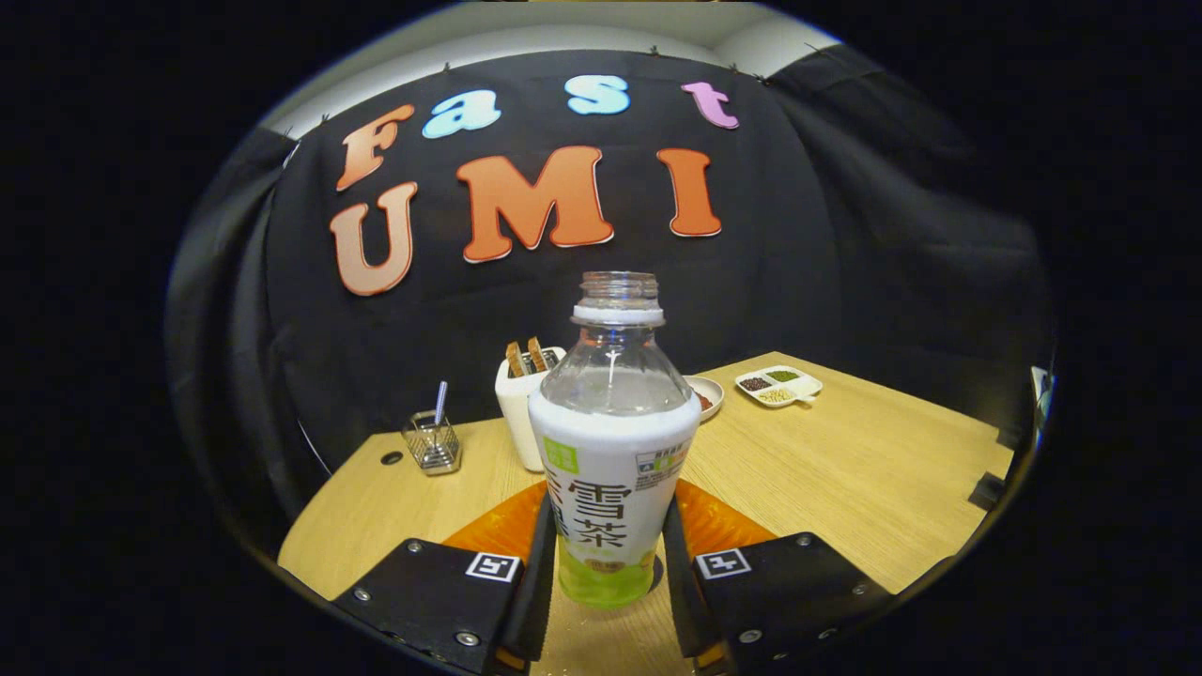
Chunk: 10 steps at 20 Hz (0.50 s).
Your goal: Take the bottle from table, then pour the juice into the cup, finally place the bottle on the coaster
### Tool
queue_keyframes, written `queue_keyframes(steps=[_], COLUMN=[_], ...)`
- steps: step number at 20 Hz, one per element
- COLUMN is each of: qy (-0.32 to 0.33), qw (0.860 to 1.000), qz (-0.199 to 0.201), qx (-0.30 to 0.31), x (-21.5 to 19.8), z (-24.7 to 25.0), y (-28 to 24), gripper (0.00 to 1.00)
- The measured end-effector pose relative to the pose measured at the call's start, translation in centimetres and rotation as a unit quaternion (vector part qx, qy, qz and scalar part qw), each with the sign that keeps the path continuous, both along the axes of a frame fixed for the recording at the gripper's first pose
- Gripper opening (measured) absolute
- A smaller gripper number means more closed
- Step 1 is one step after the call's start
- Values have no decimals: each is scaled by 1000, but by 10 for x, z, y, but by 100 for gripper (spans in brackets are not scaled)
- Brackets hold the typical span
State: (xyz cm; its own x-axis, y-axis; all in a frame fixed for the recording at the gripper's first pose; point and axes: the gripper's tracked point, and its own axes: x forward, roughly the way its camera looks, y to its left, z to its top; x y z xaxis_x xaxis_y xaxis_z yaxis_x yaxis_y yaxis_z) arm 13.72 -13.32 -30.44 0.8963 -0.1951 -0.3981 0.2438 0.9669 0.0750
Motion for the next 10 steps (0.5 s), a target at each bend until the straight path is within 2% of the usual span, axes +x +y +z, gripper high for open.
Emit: queue_keyframes(steps=[3, 10], qy=[23, 34], qw=[999, 997], qz=[13, 31], qx=[-40, -69], x=[14, 45], z=[-21, -58], y=[5, 13], gripper=[54, 55])
